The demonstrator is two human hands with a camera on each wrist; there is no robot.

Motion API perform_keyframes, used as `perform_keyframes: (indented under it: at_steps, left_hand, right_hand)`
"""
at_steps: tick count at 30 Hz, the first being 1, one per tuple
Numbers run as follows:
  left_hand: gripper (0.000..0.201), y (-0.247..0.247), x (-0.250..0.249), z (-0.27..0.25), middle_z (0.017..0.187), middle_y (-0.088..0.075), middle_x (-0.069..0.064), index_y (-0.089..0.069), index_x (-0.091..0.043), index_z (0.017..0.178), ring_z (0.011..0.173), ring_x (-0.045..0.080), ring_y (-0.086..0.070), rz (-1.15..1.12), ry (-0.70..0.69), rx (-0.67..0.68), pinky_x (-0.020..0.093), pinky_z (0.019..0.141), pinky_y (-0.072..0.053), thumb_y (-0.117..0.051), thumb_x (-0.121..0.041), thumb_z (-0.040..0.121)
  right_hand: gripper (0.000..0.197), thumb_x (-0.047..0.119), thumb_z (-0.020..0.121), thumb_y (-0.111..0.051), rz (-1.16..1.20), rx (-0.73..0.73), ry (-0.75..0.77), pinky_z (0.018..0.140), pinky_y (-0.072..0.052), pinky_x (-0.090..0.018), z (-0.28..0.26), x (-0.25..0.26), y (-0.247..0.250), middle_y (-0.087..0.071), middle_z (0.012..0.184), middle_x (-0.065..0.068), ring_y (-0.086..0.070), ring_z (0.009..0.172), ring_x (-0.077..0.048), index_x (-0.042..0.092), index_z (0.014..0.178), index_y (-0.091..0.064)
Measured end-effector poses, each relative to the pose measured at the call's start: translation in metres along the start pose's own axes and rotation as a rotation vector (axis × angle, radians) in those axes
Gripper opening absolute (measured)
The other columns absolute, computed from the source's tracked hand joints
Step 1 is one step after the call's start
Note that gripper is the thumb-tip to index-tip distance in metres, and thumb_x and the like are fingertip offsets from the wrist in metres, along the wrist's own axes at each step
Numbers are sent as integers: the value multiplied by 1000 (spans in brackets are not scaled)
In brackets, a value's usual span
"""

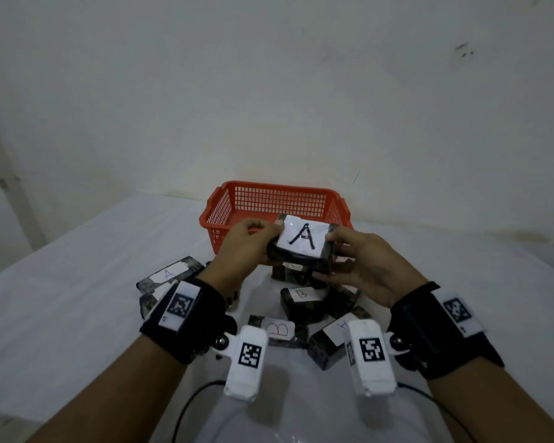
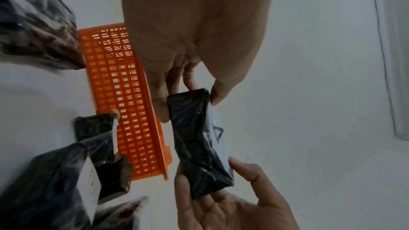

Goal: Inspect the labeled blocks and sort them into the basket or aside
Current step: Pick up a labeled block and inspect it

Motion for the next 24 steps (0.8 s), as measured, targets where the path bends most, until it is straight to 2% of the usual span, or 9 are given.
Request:
perform_keyframes:
  at_steps: [2, 6, 8, 11, 14, 16, 17, 21, 24]
  left_hand:
    - [26, 1, -6, 11, 108, -73, 11, -61, -8, 121, 90, 24, -76, -17, 4, 31, 41, 79, -64, -59, -25, 101]
    - [26, 11, -20, 44, 80, -74, -4, -70, -7, 112, 66, 9, -65, 73, -23, 74, 24, 66, -52, -54, -25, 103]
    - [24, 16, -25, 62, 80, -75, 0, -73, -6, 103, 72, 15, -65, 77, -3, 72, 26, 69, -53, -55, -22, 102]
    - [17, 27, -31, 93, 79, -67, 8, -69, -3, 101, 64, 19, -64, 32, 42, 58, 26, 56, -58, -55, -11, 101]
    - [11, 40, -28, 131, 75, -49, 9, -62, -3, 98, 63, 19, -46, -51, 126, 74, 33, 62, -55, -55, -10, 99]
    - [13, 49, -24, 158, 71, -42, 7, -59, -6, 88, 62, 18, -38, -53, 171, 73, 31, 59, -55, -55, -11, 99]
    - [16, 52, -21, 170, 69, -42, 6, -58, -7, 84, 61, 17, -38, -40, 191, 73, 30, 57, -55, -54, -11, 99]
    - [19, 61, -10, 213, 65, -47, 7, -58, -7, 82, 59, 19, -46, 14, 254, 70, 34, 62, -53, -52, -13, 99]
    - [20, 64, -4, 239, 62, -57, 9, -56, -4, 80, 60, 24, -54, 75, 273, 25, 41, 67, -55, -52, -10, 99]
  right_hand:
    - [31, 11, 97, -62, -24, -22, 15, 67, -66, -39, 14, 10, 1, -74, 112, -20, -73, 91, -31, -1, 125, -65]
    - [30, 12, 95, -62, -57, -57, 21, 62, -64, -37, 46, 28, -7, -71, 108, -18, -68, 85, -29, -4, 120, -66]
    - [18, 11, 95, -61, -71, -60, 7, 61, -63, -37, 63, 35, -15, -67, 99, -16, -65, 81, -29, 2, 110, -65]
    - [7, 11, 95, -60, -86, -53, -49, 65, -62, -40, 97, 43, -28, -60, 81, -10, -62, 70, -25, 5, 99, -61]
    - [14, 15, 95, -60, -120, -23, -116, 73, -62, -42, 136, 47, -38, -50, 57, -5, -59, 46, -18, 9, 82, -54]
    - [15, 15, 95, -59, -122, -3, -136, 79, -62, -45, 163, 50, -44, -46, 45, -2, -54, 39, -16, 9, 82, -52]
    - [13, 14, 95, -59, -133, 4, -138, 79, -62, -45, 175, 52, -46, -48, 46, -3, -54, 44, -17, 7, 86, -53]
    - [14, 12, 92, -63, -179, -17, -158, 72, -64, -46, 225, 51, -47, -63, 78, -14, -64, 73, -29, 1, 100, -58]
    - [15, 14, 90, -65, -196, -24, -211, 81, -61, -46, 257, 42, -45, -61, 85, -15, -62, 80, -29, 1, 93, -60]
Point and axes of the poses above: each hand's wrist, its own z-axis towards the middle knuckle, its own y-axis out of the back of the hand, x = y × z, the point moved 9 cm from there along z, towards the middle knuckle
